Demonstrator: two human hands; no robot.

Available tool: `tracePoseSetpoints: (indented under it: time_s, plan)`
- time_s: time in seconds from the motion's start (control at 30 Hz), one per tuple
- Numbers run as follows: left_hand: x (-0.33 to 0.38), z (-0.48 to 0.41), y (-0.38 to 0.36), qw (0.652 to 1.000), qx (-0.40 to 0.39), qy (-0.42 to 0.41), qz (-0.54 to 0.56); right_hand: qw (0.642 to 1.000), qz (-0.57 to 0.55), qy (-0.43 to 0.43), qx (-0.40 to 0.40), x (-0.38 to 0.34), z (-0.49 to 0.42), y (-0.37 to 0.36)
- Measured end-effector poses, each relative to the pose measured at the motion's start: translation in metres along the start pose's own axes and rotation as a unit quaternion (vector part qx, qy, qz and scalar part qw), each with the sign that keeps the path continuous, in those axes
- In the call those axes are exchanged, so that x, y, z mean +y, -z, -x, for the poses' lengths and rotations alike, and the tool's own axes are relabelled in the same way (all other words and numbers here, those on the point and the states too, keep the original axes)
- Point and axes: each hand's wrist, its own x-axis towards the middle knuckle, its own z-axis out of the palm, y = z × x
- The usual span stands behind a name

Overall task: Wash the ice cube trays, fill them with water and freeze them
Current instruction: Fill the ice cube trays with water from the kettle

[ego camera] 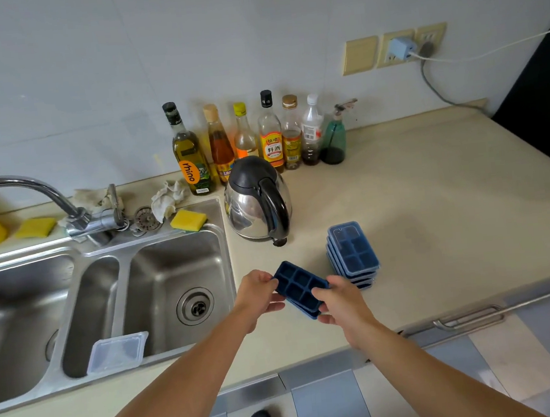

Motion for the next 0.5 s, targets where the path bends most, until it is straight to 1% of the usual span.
tracePoseSetpoints:
  time_s: [0.13, 0.3, 0.37, 0.43, 0.5]
  plan:
    - [0.008, -0.005, 0.017, 1.0, 0.012, -0.025, -0.013, 0.996, 0.03, 0.07, 0.037, -0.013, 0.002, -0.016]
    - [0.014, -0.024, 0.074, 0.996, -0.031, -0.04, -0.08, 0.989, 0.075, 0.12, 0.045, -0.036, -0.013, -0.062]
    - [0.009, -0.035, 0.11, 0.996, -0.041, -0.02, -0.073, 0.985, 0.1, 0.133, 0.042, -0.044, -0.026, -0.098]
    - [0.002, -0.048, 0.153, 0.998, -0.028, 0.01, -0.056, 0.981, 0.126, 0.141, 0.035, -0.048, -0.041, -0.141]
    - [-0.008, -0.064, 0.196, 0.998, -0.011, 0.038, -0.039, 0.979, 0.148, 0.137, 0.007, -0.048, -0.059, -0.186]
